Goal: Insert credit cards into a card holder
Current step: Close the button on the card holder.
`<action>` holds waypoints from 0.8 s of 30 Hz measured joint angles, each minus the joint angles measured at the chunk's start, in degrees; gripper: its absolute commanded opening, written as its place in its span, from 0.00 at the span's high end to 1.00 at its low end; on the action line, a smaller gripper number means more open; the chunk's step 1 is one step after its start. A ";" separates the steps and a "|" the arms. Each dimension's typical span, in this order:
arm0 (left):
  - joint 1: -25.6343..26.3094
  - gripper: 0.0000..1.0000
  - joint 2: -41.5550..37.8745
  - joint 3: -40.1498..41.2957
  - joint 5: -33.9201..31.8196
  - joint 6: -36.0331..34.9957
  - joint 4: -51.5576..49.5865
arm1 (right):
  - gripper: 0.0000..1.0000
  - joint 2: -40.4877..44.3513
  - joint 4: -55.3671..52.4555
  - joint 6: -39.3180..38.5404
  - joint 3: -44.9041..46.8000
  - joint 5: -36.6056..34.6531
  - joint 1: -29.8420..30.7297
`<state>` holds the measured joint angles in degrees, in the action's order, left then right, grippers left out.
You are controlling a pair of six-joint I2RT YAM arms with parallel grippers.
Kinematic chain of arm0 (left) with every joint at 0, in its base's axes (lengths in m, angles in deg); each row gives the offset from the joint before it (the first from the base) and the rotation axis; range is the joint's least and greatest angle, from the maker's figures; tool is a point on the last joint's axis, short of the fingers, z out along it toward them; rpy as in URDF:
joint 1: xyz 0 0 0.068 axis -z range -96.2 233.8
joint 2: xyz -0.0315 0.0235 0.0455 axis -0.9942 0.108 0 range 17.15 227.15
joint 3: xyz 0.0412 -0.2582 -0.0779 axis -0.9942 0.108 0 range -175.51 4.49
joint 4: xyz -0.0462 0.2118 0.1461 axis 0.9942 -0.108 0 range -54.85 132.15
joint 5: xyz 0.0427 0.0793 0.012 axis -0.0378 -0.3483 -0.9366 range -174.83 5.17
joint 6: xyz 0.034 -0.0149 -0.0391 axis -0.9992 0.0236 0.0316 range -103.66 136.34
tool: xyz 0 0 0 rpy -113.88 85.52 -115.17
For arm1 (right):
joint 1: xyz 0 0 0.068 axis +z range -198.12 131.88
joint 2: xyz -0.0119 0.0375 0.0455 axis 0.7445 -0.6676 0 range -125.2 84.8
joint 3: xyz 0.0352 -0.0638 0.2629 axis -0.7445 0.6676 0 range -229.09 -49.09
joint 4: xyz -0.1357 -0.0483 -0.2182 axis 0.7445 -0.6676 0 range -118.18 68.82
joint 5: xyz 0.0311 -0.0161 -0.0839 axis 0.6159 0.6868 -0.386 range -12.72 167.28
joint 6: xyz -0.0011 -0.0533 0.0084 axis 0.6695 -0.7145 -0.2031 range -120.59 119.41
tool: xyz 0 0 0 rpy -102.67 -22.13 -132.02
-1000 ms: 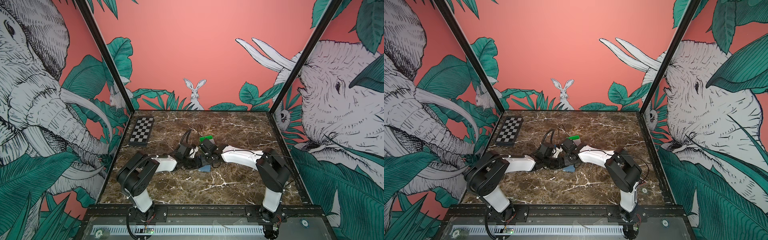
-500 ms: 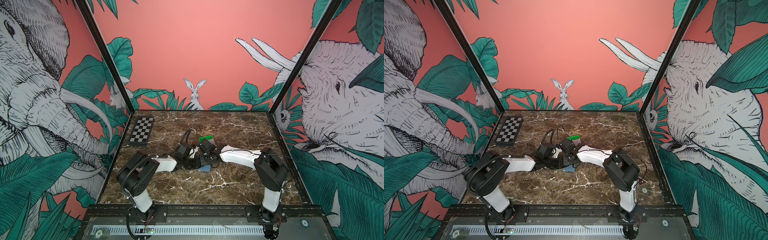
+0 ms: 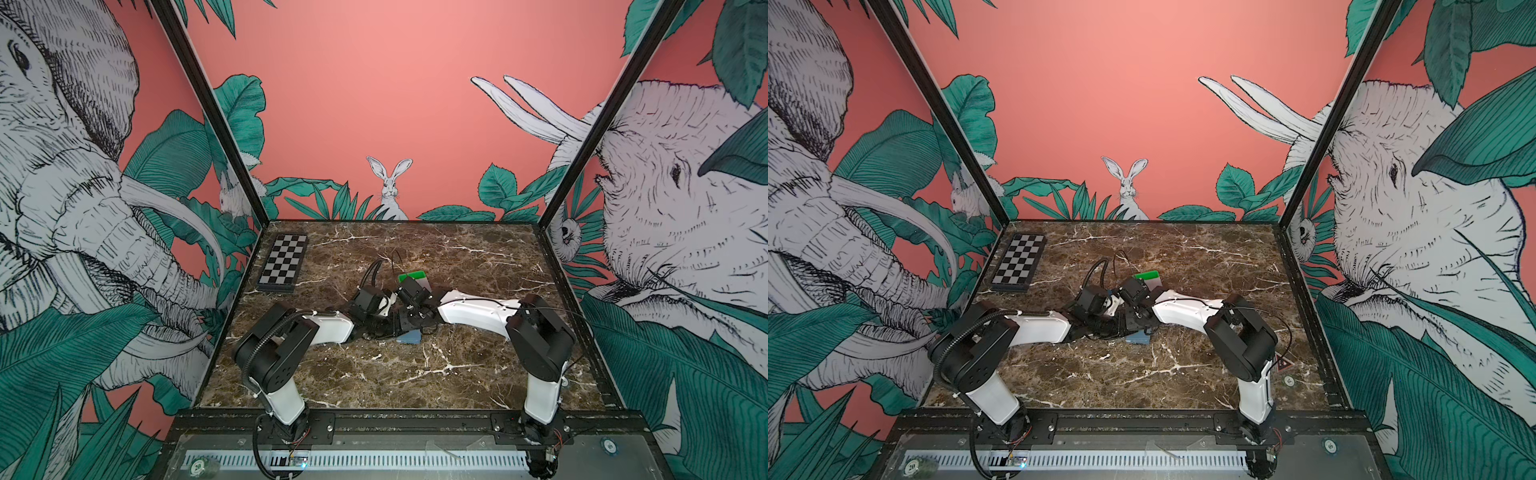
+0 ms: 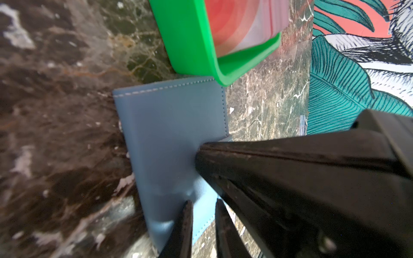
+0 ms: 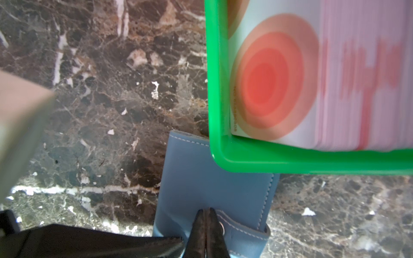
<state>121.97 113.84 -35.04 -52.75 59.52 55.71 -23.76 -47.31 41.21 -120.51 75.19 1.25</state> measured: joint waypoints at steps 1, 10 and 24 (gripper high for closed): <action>0.00 0.79 -0.02 0.00 -0.02 -0.02 0.00 | 1.00 -0.04 0.04 0.04 0.00 0.24 -0.13; 0.00 0.79 -0.04 0.00 -0.07 -0.11 0.00 | 1.00 -0.48 0.44 0.26 -0.02 3.10 -1.53; 0.00 0.79 -0.07 0.00 -0.11 -0.11 0.00 | 1.00 -0.50 0.31 -0.02 -0.57 5.70 -2.51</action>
<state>121.97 113.77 -35.04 -52.86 59.41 55.71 -24.26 -47.00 41.19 -121.07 80.90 -1.27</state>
